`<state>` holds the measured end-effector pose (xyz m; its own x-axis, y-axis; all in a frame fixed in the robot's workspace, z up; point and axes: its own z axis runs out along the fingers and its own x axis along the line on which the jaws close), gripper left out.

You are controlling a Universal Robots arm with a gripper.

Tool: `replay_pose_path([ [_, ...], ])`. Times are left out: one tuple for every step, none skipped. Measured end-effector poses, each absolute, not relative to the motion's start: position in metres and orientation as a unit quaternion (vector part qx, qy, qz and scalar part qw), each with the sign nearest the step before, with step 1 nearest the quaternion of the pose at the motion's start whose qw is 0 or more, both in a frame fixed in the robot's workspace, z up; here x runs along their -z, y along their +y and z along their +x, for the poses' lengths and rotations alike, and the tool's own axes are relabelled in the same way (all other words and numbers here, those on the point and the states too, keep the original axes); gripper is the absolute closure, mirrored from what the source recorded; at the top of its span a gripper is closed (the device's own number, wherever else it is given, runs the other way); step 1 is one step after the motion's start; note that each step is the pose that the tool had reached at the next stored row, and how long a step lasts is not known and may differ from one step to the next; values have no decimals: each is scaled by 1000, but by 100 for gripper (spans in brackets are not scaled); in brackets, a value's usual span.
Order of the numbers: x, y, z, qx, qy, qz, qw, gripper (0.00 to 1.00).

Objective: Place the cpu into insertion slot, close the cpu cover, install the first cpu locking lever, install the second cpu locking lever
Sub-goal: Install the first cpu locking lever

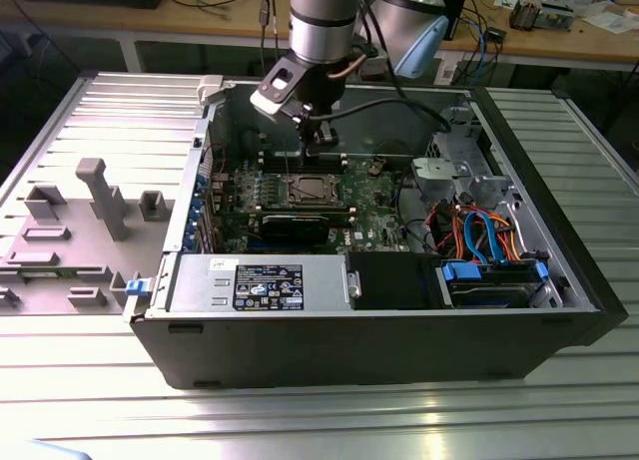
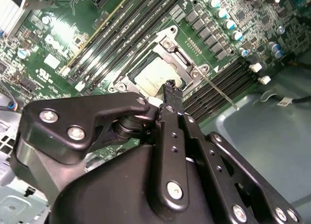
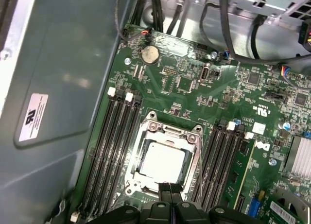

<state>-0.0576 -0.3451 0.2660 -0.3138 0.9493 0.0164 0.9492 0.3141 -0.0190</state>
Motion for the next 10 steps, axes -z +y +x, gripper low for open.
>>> replay_pose_path([
  [-266,-345,-58,-3,-814,-580,12,89],
  [-266,-345,-58,-3,-819,-574,12,89],
  [-266,-345,-58,-3,-822,-569,12,89],
  [-266,-345,-58,-3,-827,-562,12,89],
  [-266,-345,-59,-3,-829,-559,12,89],
  [-266,-345,-60,-3,-831,-557,12,89],
  [-266,-345,-61,-3,-832,-555,12,89],
  [-266,-345,-62,-3,-832,-554,12,89],
  [-266,-345,-63,-3,-833,-554,12,89],
  [-266,-346,-64,-3,-833,-553,12,89],
])
